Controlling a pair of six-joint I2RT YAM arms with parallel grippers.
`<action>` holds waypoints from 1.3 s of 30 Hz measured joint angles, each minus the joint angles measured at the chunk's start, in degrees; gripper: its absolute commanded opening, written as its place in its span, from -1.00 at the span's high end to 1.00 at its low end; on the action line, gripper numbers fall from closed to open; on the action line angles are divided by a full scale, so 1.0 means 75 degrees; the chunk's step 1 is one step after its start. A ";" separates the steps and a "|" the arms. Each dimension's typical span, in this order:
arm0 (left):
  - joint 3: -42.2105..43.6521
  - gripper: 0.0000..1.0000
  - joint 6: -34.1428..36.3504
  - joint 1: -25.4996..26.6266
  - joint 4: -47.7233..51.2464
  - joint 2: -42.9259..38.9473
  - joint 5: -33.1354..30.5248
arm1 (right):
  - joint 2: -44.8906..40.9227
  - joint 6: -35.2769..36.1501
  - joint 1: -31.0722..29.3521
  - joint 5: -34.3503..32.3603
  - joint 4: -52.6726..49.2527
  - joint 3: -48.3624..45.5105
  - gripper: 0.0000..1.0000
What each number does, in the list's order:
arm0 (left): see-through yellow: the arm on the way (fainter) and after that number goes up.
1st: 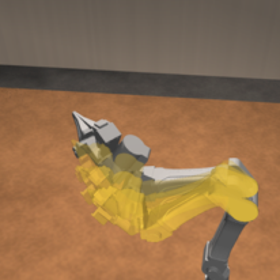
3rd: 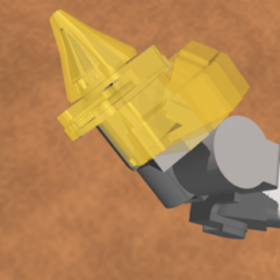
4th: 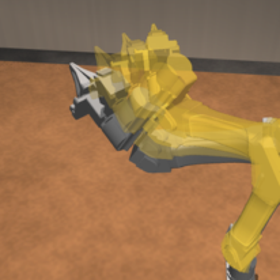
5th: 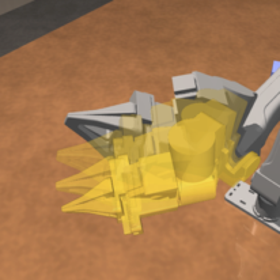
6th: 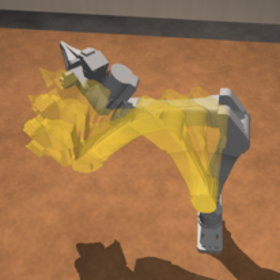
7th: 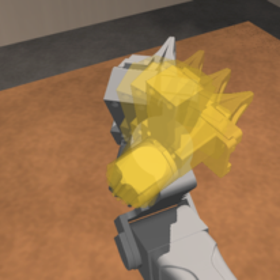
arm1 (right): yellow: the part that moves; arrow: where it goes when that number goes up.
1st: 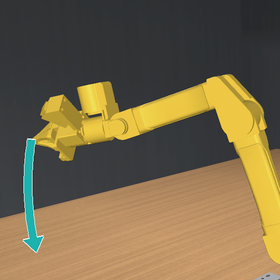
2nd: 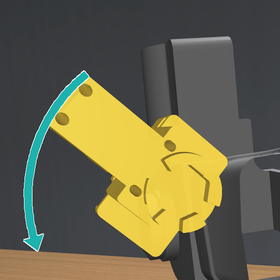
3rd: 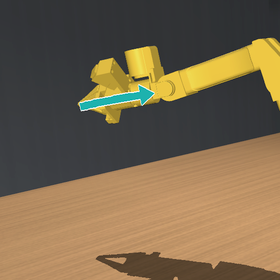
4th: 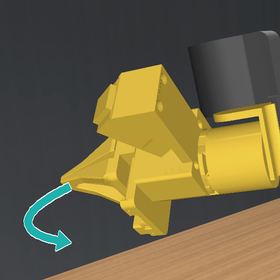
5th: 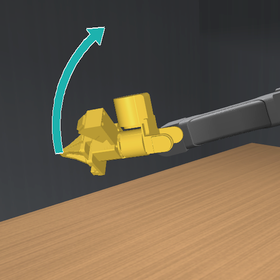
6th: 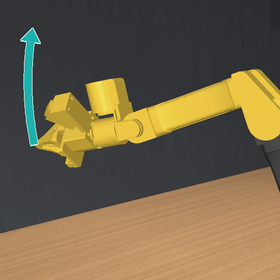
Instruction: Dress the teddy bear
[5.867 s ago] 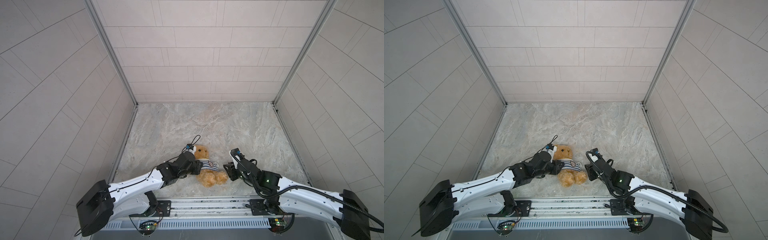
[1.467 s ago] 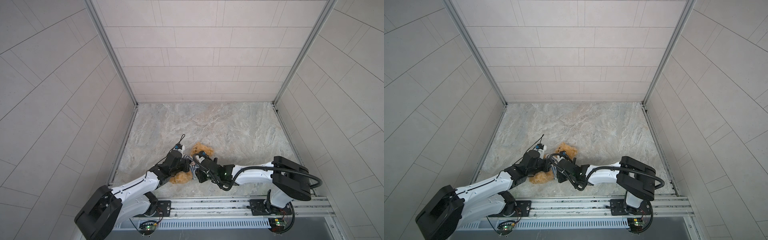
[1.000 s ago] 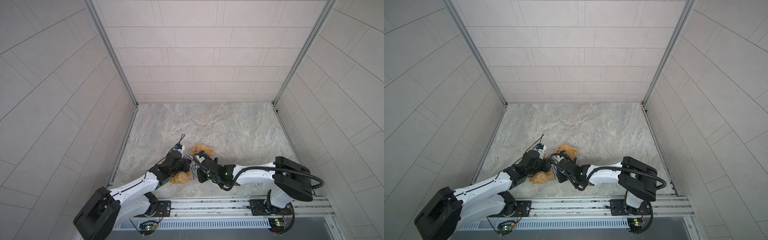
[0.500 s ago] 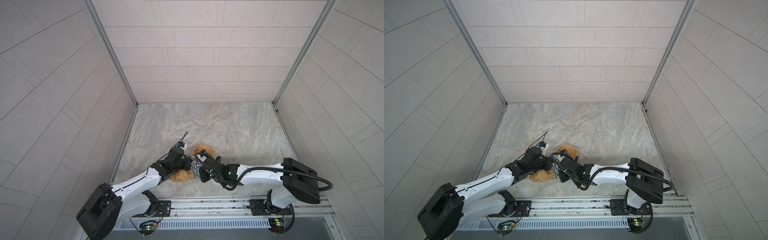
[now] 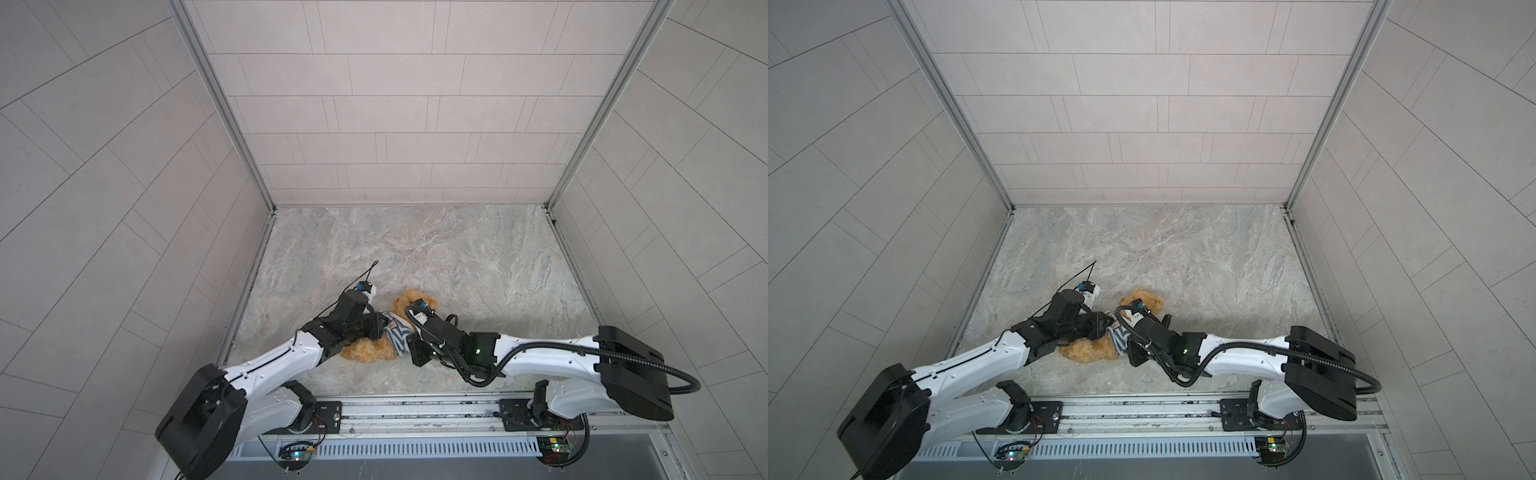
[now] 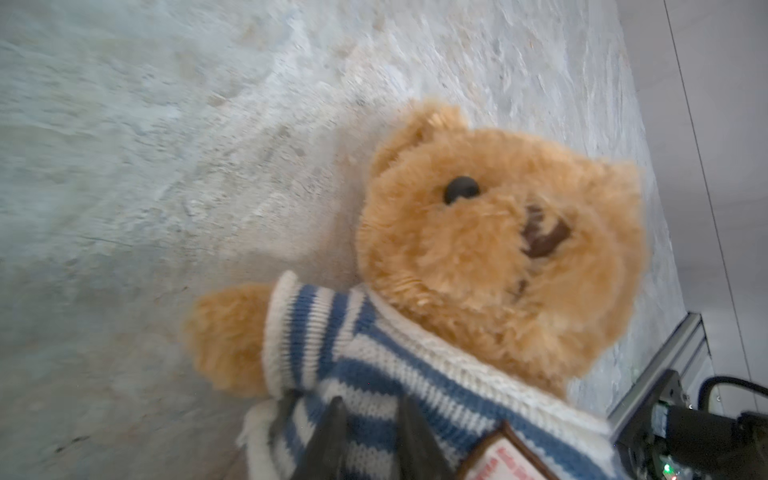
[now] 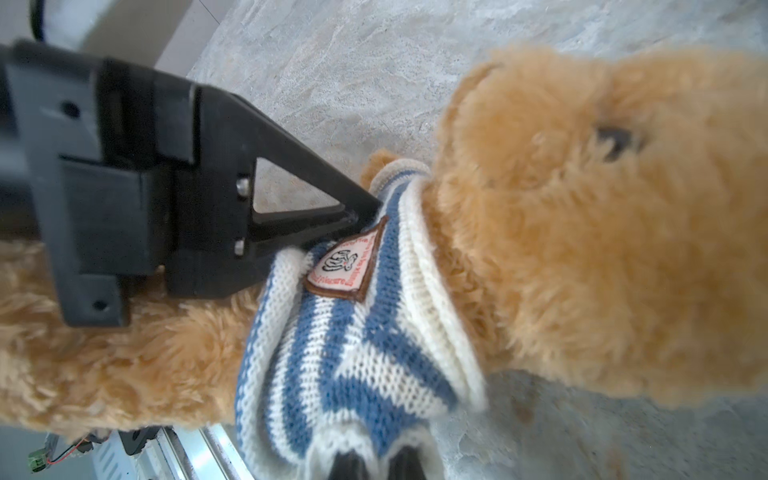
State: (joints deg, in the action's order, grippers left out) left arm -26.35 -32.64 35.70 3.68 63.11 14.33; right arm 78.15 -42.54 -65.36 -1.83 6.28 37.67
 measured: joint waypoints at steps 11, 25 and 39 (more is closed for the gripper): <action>-0.2095 -0.08 0.0178 0.0761 0.2486 -0.1530 -0.0221 | -0.1061 -0.0204 -0.0032 -0.1008 0.0379 -0.0274 1.00; -0.0804 0.34 -0.1521 0.1515 0.1367 -0.1419 0.0405 | -0.1361 -0.0353 -0.0108 -0.1378 0.0449 -0.0775 1.00; -0.0423 0.90 -0.2081 0.1513 0.0181 -0.1186 0.0711 | -0.1247 -0.0388 -0.0140 -0.1387 0.0557 -0.0778 1.00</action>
State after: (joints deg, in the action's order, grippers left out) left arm -29.52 -48.25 47.05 5.04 54.22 19.66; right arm 68.79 -45.45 -66.41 -12.23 10.46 31.83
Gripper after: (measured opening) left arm 0.109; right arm 0.079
